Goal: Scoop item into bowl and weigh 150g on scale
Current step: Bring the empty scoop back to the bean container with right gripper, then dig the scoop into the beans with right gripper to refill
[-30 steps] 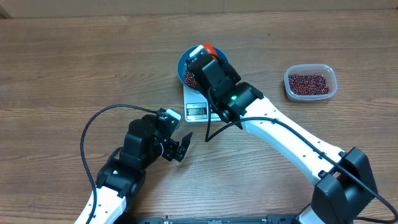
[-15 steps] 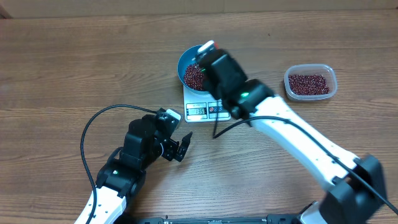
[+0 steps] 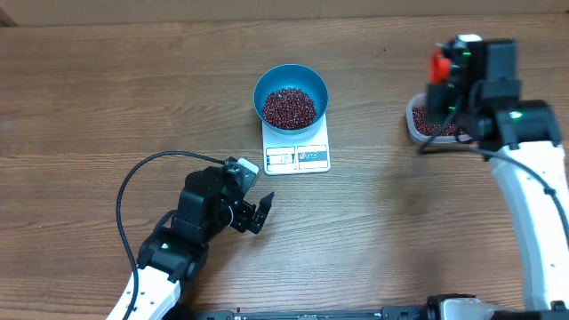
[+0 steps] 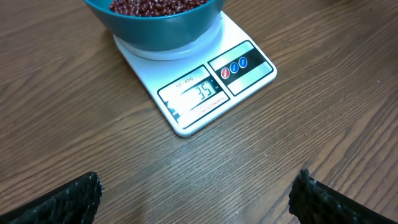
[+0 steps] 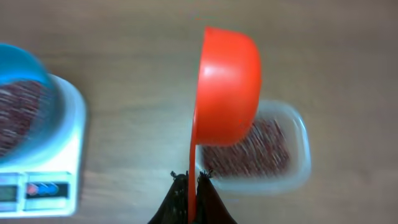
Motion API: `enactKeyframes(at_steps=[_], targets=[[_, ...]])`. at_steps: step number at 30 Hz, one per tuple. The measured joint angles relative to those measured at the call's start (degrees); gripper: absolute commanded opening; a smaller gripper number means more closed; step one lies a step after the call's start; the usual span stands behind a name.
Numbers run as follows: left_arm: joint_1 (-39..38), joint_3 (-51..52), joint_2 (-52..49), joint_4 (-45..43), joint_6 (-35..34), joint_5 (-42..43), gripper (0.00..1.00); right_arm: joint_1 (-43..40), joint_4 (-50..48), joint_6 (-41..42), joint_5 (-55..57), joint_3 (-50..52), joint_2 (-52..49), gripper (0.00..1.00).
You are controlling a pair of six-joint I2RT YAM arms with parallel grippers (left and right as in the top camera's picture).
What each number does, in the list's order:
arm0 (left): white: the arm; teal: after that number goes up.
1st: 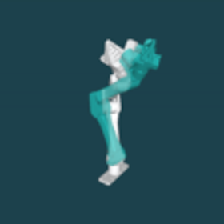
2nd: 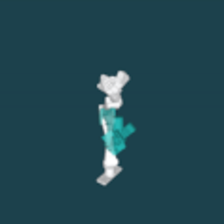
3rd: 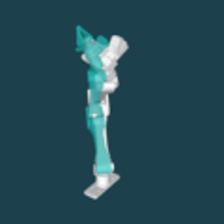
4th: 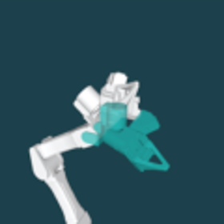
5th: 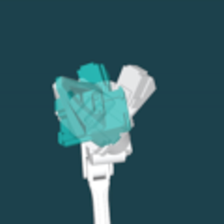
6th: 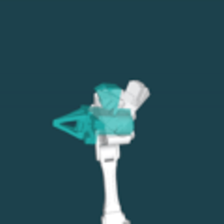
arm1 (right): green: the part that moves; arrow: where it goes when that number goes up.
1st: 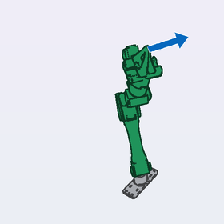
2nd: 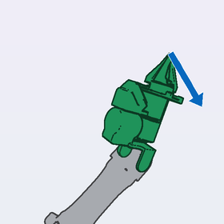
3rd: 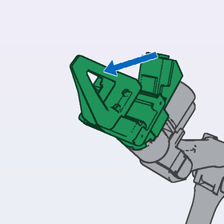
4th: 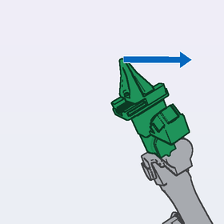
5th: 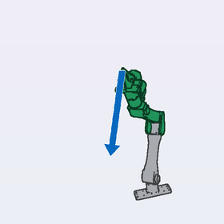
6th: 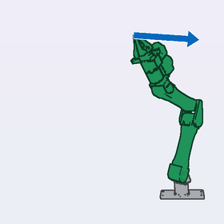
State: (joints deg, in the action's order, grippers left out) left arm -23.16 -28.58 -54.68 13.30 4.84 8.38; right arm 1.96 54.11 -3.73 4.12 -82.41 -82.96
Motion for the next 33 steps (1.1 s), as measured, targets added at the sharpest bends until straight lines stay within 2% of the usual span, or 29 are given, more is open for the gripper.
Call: enactKeyframes(at_steps=[7,19,33], targets=[[0.00,0.00,0.00,0.02,0.00,0.00,1.00,-7.50,2.49,-0.63,-1.60,0.17,-5.27,0.04],[0.00,0.00,0.00,0.04,0.00,0.00,1.00,-8.20,2.45,-2.84,-4.87,1.20,-17.25,0.04],[0.00,0.00,0.00,0.24,0.00,-0.02,1.00,-13.25,2.45,-3.85,-8.48,1.20,-19.76,0.04]])
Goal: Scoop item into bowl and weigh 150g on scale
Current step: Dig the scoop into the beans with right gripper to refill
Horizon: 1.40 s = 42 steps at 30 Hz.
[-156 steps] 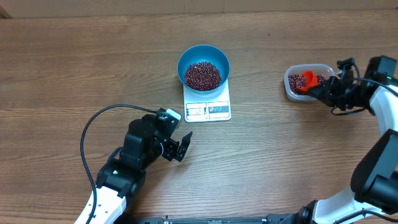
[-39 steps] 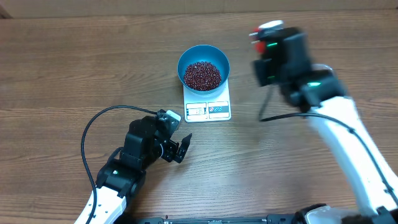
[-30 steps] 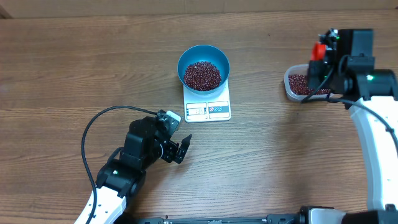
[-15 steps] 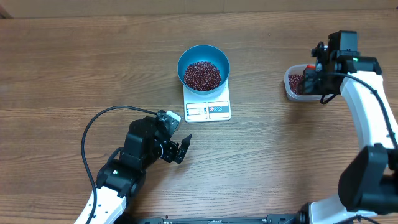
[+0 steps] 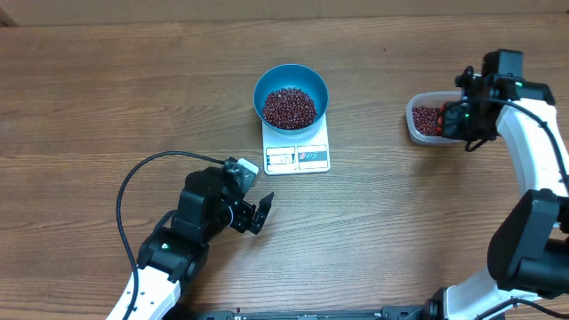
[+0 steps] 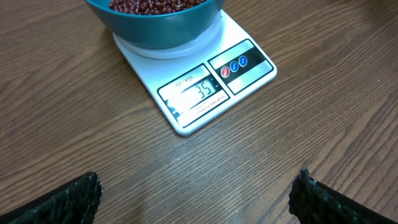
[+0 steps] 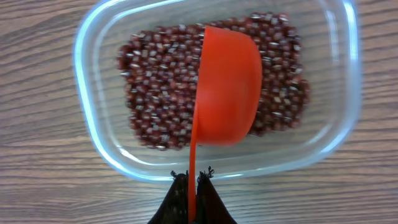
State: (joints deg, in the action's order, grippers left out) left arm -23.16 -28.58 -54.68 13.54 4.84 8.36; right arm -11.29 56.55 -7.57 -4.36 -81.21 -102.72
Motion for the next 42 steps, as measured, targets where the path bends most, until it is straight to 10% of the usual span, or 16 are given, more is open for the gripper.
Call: enactKeyframes(at_steps=[42], targets=[[0.00,0.00,0.00,0.15,0.00,0.02,1.00,-2.25,-0.35,-9.66,-17.94,-0.33,-7.48,0.04]])
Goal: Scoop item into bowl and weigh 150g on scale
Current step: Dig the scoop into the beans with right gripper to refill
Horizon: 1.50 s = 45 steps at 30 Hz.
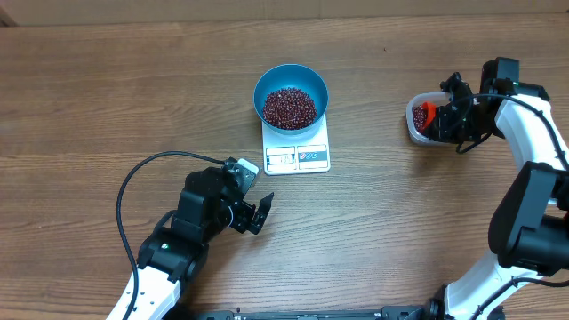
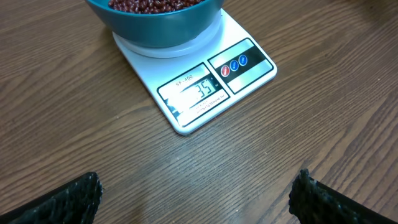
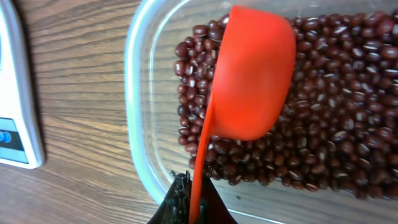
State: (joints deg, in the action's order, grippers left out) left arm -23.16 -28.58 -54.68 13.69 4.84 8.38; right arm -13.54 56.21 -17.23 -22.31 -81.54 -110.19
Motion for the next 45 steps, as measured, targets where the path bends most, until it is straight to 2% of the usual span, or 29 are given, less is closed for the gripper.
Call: enactKeyframes(at_steps=[13,35,45], targets=[[0.00,0.00,0.00,0.00,0.00,-0.02,0.99,-7.98,3.10,-0.39,-16.13,0.24,-0.50,0.04],[0.00,0.00,0.00,0.00,0.00,-0.02,0.99,-18.01,5.66,0.59,-28.72,0.26,-0.83,0.04],[0.00,0.00,0.00,0.02,0.00,0.00,0.99,-17.29,13.90,-5.79,-35.87,0.04,-0.83,0.04]])
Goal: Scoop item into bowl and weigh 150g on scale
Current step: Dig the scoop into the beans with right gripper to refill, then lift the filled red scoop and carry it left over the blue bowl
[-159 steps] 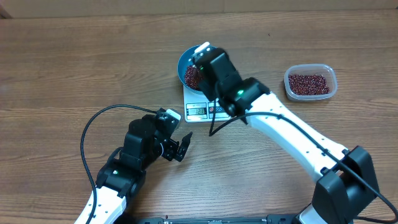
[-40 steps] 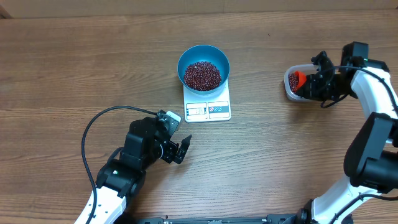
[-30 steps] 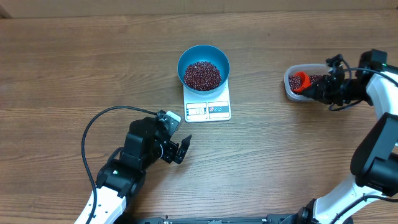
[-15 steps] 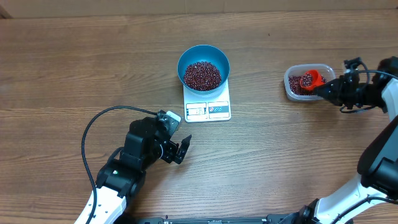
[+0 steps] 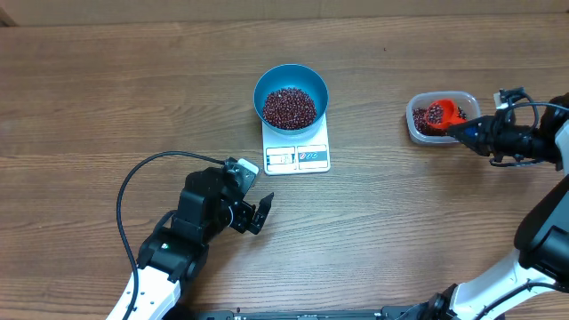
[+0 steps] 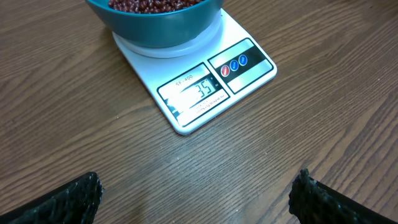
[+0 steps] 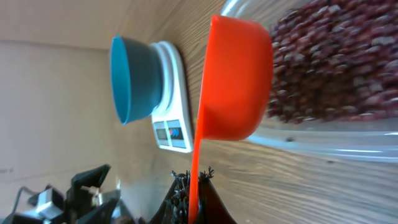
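Observation:
A blue bowl (image 5: 291, 98) of red beans sits on the white scale (image 5: 297, 156); its display (image 6: 198, 91) reads 35. The clear container (image 5: 442, 118) of red beans stands at the right. An orange scoop (image 5: 442, 113) rests in it among the beans, its cup seen side-on in the right wrist view as the scoop (image 7: 235, 81). My right gripper (image 5: 472, 132) is shut on the scoop's thin handle (image 7: 195, 163), just right of the container. My left gripper (image 5: 259, 213) stands open over bare wood below the scale, fingers (image 6: 68, 199) wide apart.
A black cable (image 5: 142, 173) loops on the table left of the left arm. The right arm (image 5: 533, 140) reaches in low from the right edge. Bare wood lies between the scale and the container.
My right wrist has moved from above the container to low at its right side and rolled over. The scoop is still in the beans, turned. The left arm and the reading of 35 are unchanged.
The right gripper first held the orange scoop high near the container. Then the scoop hung over the beans, then lay cup-down on them at the container's left end. Now the wrist is low to the right with the scoop turned. The scale read 35 throughout.

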Motion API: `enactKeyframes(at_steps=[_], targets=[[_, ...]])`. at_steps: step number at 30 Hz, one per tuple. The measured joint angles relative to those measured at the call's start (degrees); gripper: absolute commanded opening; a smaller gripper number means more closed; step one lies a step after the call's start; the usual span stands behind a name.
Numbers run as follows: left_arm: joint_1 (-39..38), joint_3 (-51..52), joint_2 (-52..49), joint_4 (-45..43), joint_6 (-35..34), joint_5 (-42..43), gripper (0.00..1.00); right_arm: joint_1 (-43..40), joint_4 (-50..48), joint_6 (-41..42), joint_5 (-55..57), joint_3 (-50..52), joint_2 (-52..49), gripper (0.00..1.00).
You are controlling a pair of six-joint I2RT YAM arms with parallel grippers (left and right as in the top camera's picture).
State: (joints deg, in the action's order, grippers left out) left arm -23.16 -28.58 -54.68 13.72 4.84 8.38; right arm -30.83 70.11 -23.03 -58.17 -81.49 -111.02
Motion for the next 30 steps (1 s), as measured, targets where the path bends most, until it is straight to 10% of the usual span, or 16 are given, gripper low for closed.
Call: enactKeyframes(at_steps=[18,30], targets=[[0.00,0.00,0.00,-0.02,0.00,0.00,1.00,19.02,-0.76,-0.37,-7.50,-8.44,-0.02,0.04],[0.00,0.00,0.00,-0.02,0.00,0.00,0.99,35.89,-18.12,16.39,-0.09,-10.32,0.00,0.04]])
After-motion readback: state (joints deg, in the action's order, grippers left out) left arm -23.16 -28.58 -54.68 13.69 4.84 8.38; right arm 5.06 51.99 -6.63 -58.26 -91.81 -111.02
